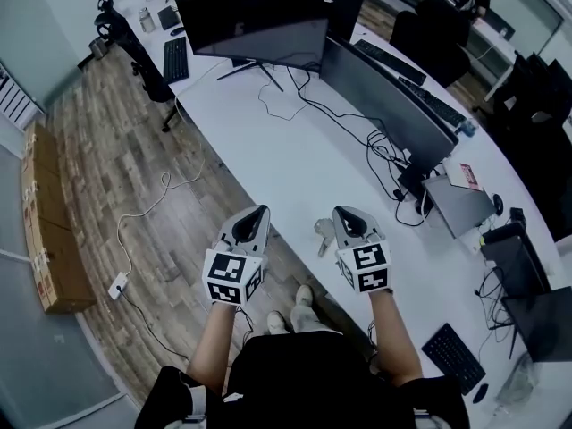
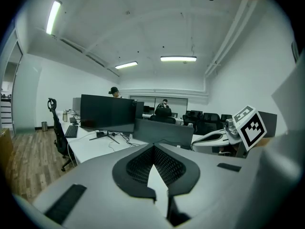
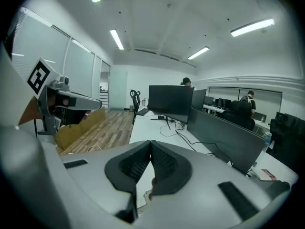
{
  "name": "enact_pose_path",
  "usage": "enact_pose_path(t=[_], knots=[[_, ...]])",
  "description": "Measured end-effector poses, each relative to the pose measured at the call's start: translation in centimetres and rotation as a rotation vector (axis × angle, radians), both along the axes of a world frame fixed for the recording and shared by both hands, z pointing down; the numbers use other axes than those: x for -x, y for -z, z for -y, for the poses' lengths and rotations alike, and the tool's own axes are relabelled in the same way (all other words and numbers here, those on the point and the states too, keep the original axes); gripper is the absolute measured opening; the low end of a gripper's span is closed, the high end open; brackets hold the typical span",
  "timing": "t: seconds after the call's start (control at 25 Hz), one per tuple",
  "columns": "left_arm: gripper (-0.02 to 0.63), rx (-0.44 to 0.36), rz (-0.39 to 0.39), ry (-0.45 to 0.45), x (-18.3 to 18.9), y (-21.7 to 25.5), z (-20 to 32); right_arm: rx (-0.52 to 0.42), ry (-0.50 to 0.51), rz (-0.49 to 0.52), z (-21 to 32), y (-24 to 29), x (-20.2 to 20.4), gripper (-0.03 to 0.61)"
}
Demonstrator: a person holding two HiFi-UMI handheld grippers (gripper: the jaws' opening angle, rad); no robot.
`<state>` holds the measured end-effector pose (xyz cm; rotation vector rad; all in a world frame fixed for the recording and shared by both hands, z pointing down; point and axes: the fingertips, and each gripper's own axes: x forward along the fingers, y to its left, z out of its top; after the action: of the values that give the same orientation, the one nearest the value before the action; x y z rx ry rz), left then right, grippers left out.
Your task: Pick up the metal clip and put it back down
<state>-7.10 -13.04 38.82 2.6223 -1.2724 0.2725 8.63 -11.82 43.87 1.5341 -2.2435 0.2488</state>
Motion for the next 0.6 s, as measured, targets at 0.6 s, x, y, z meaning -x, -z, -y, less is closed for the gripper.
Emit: enact_pose_path(t=[0.6], knots=[[0.011,-0.132,-0.012,-0.036,-0.1,6.1,-4.2,-0.189,-0.031,0.034,-4.1,8.4,0.2,0.025]])
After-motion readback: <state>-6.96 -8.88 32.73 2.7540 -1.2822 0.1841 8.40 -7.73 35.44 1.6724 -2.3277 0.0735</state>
